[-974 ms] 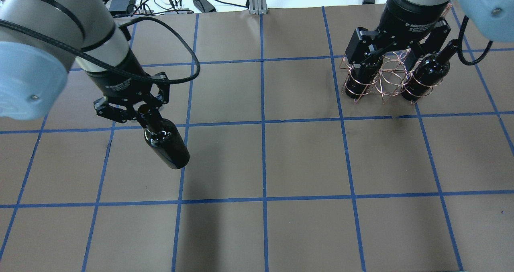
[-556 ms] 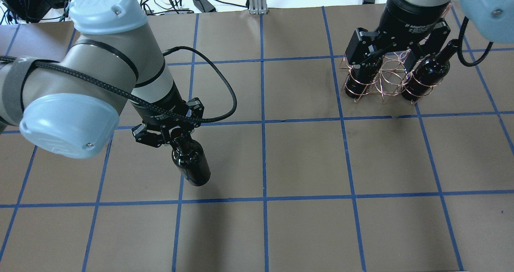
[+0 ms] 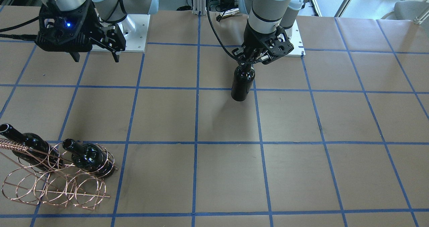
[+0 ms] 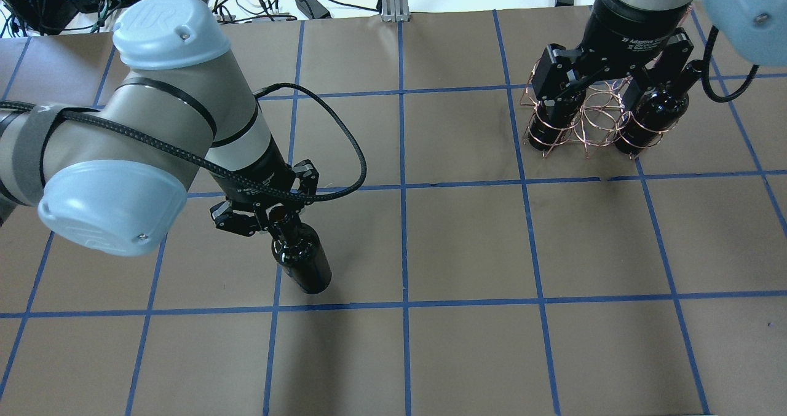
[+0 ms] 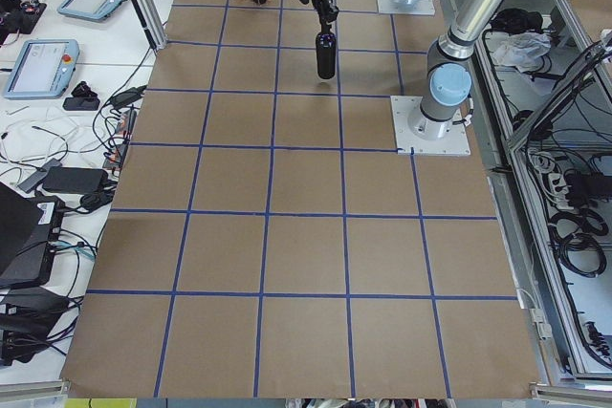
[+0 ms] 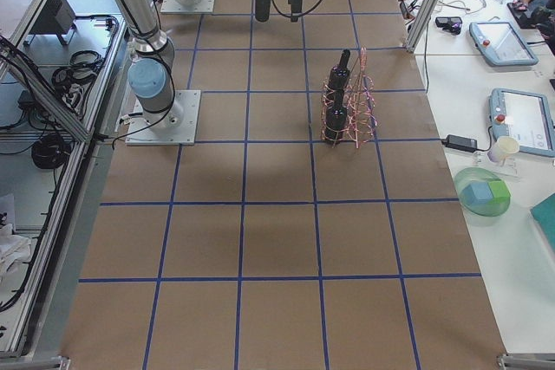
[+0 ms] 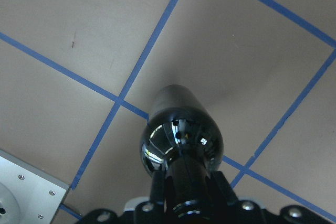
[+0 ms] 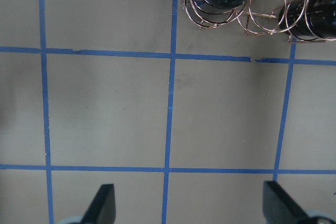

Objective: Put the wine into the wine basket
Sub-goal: 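Lift the bottle with the left gripper and carry it toward mid-table, then stand the bottle upright on the table with the left gripper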

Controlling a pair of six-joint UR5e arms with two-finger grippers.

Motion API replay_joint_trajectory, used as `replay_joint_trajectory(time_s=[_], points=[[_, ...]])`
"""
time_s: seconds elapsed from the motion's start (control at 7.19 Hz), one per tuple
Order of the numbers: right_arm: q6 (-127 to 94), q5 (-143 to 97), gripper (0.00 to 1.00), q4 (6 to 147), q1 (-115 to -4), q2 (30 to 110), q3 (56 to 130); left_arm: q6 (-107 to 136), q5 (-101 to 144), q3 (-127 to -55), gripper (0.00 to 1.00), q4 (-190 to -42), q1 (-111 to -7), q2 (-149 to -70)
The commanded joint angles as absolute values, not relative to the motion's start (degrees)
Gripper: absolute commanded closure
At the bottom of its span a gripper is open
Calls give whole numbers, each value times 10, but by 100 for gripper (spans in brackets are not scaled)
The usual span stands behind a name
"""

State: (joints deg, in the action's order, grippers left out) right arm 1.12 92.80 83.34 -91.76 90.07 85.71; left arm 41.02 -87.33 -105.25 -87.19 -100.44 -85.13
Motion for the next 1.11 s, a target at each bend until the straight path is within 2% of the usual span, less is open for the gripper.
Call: replay_joint_trajectory(time_s=[0.0,0.97], points=[[10,925,0,831,-918,901,858,405,-874,-1065,84,-868,-1004,-848],[8,934,0,838,-918,897,858,317,-876,-1077,84,-870,-983,-840]])
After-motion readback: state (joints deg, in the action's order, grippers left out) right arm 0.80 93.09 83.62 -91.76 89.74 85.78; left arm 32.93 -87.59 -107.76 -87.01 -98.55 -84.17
